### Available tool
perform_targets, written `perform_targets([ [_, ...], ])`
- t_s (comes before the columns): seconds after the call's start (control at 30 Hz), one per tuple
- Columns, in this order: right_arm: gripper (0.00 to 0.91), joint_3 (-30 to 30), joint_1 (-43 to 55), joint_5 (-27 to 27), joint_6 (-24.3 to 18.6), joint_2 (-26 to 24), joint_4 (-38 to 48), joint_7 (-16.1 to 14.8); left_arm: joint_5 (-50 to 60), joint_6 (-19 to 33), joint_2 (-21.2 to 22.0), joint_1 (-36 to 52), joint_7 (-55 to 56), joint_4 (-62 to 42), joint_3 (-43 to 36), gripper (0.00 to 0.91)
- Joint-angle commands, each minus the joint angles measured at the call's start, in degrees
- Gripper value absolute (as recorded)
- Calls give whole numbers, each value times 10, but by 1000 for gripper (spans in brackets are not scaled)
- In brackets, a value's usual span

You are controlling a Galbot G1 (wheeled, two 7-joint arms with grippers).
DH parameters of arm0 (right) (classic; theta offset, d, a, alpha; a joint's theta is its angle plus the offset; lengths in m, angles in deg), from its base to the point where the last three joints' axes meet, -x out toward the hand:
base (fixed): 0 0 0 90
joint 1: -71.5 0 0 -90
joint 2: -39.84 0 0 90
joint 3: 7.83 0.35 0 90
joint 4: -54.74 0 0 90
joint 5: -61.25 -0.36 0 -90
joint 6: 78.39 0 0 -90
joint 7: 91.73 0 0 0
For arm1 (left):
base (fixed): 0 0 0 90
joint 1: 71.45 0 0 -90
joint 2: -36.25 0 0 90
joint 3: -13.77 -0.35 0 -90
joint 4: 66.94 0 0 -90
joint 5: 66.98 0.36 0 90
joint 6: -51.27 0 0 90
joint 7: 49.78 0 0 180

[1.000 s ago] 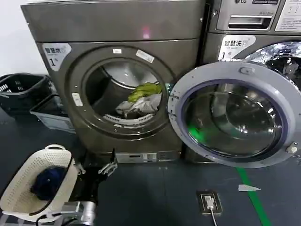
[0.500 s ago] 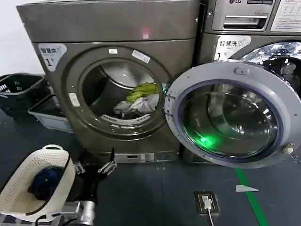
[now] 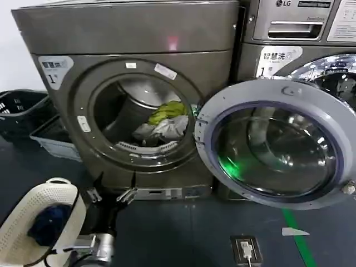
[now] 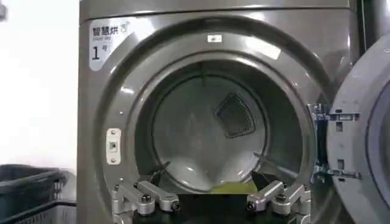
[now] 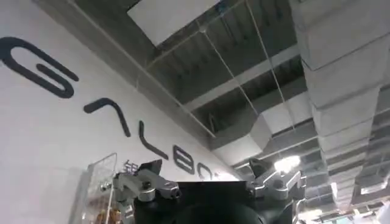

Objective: Grasp the clothes from the dryer.

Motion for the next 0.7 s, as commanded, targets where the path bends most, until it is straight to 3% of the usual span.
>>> perform_targets([
  [0.03, 907, 0, 1, -1, -1, -1, 0, 1, 0, -1, 0, 0, 0, 1, 1, 907],
  [0.7, 907, -1, 0, -3, -6, -2, 1, 0, -3, -3, -3, -5, -1, 8, 1, 907],
])
